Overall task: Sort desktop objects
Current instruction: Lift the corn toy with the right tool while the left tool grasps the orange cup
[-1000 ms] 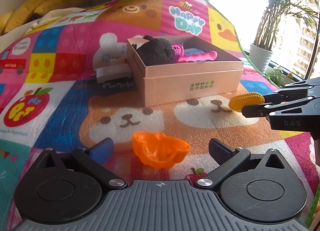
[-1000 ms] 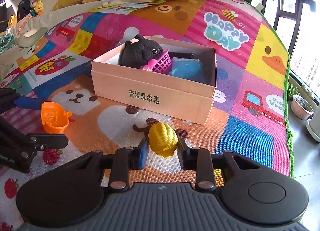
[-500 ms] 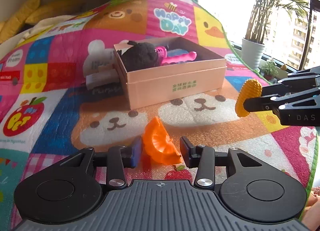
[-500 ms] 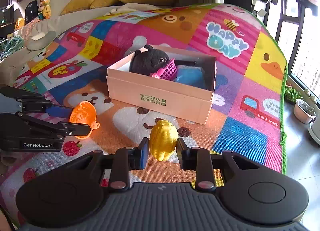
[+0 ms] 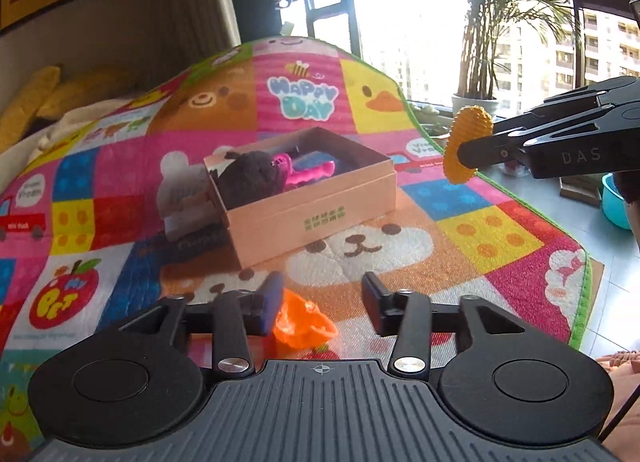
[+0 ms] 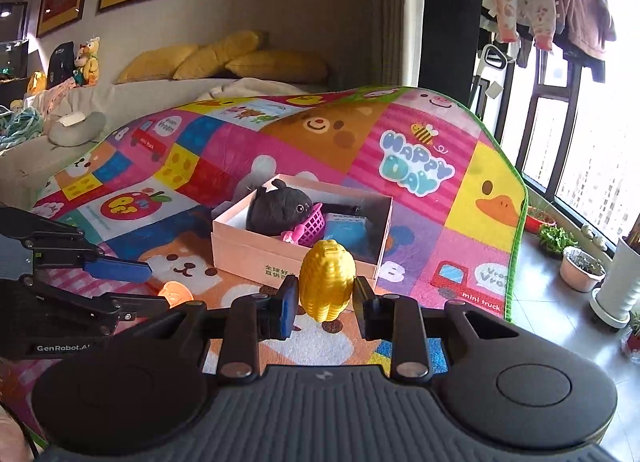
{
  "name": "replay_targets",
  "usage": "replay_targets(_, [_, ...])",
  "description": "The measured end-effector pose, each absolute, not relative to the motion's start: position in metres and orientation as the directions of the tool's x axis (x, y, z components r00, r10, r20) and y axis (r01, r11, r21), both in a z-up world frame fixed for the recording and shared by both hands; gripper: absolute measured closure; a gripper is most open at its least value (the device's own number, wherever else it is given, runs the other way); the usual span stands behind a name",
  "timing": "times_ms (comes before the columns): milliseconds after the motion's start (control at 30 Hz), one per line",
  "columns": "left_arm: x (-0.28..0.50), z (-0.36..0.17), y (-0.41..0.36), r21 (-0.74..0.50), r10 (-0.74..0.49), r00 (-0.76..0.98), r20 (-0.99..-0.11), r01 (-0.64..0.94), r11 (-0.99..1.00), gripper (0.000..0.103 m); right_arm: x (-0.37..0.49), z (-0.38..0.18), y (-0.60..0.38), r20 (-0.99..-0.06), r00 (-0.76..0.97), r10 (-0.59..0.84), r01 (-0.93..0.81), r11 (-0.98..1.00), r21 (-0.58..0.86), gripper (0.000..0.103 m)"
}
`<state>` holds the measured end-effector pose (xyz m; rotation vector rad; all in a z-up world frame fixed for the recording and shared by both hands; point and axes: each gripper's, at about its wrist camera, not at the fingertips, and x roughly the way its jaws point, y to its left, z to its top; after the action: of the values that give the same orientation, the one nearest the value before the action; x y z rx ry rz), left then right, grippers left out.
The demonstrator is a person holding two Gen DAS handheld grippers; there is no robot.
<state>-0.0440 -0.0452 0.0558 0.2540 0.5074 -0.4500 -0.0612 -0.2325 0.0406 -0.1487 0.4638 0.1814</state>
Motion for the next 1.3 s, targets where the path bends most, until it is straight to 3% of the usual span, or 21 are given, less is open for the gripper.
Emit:
replay_targets(33, [-0.044,0.052,-0.041,0.119,-0.343,0.778,-0.527,0.467,0.876,0.035,-0.061,0.038,-0.233,-0.469,0.871,0.146,-0.212,0.973,-0.090,0.074])
replay_targets(100, [-0.043,0.044,-0.033,0.109,-0.326,0.771,-0.547,0.452,0.885,0.031,-0.060,0.027,-0.233,-0.513,0.841,0.172,-0.232,0.971,-0.055,0.074])
replay_targets(267, [-0.025,0.029,-0.028,0.081,-0.303,0.754,-0.583,0.424,0.902,0.028,-0.049,-0.008,-0.228,-0.615,0.758,0.216,-0.263,0.965,0.015,0.074])
replay_targets(467, [0.002,0.012,-0.038,0.054,-0.323,0.722,-0.612,0.446,0.893,0.027,-0.046,-0.026,-0.224,-0.644,0.731,0.227,-0.284,0.959,0.015,0.074])
replay_targets(767, [0.021,0.008,-0.041,0.030,-0.322,0.715,-0.621,0.432,0.902,0.051,-0.039,-0.034,-0.225,-0.649,0.734,0.199,-0.270,0.963,-0.010,0.074])
replay_targets(1100, [0.014,0.015,-0.045,0.042,-0.334,0.718,-0.610,0.450,0.892,0.052,-0.010,-0.043,-0.217,-0.662,0.722,0.203,-0.275,0.962,-0.005,0.074])
replay_targets(1133, [0.014,0.015,-0.045,0.040,-0.334,0.718,-0.611,0.449,0.892,0.052,-0.007,-0.044,-0.217,-0.665,0.721,0.195,-0.270,0.963,-0.009,0.071])
replay_targets(1167, [0.014,0.015,-0.045,0.038,-0.335,0.717,-0.612,0.449,0.893,0.052,-0.005,-0.044,-0.216,-0.669,0.718,0.192,-0.268,0.963,-0.011,0.057])
replay_targets(1233, [0.013,0.015,-0.044,0.037,-0.334,0.716,-0.613,0.448,0.893,0.052,-0.001,-0.043,-0.218,-0.667,0.720,0.192,-0.251,0.968,0.008,0.039])
replay_targets(1300, [0.013,0.014,-0.044,0.034,-0.334,0.713,-0.617,0.449,0.893,0.052,0.002,-0.041,-0.220,-0.657,0.729,0.191,-0.231,0.973,0.027,0.039])
